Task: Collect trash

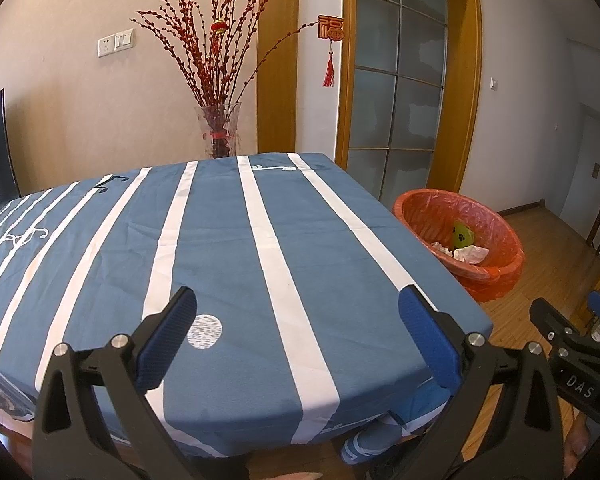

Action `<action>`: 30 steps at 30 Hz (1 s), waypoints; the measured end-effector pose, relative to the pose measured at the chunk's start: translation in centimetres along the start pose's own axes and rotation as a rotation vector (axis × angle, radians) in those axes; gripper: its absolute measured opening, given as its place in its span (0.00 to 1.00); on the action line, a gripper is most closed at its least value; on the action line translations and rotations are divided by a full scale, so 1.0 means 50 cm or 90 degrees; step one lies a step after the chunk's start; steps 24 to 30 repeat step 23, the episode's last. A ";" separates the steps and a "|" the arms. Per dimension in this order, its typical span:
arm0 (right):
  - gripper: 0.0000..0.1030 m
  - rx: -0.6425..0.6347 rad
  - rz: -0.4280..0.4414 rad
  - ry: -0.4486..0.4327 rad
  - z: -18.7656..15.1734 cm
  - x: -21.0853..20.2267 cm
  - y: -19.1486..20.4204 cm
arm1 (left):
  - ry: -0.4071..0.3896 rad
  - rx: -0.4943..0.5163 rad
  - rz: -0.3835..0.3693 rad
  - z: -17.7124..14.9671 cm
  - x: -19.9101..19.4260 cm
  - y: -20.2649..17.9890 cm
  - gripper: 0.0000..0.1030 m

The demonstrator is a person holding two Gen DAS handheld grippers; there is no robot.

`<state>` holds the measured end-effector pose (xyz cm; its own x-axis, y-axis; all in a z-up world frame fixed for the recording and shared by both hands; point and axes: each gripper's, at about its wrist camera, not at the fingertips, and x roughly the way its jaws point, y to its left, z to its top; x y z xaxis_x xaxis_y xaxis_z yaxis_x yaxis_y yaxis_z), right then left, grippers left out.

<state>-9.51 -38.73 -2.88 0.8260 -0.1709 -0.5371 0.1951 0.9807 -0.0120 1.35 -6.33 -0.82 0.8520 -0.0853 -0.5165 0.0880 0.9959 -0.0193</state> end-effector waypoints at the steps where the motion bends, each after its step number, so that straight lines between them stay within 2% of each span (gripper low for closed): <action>1: 0.98 0.000 0.000 0.000 -0.001 0.000 0.000 | 0.000 0.000 -0.001 0.000 0.000 0.000 0.96; 30: 0.98 0.000 0.001 0.005 -0.002 0.004 0.002 | 0.012 0.003 -0.004 0.006 0.009 0.005 0.96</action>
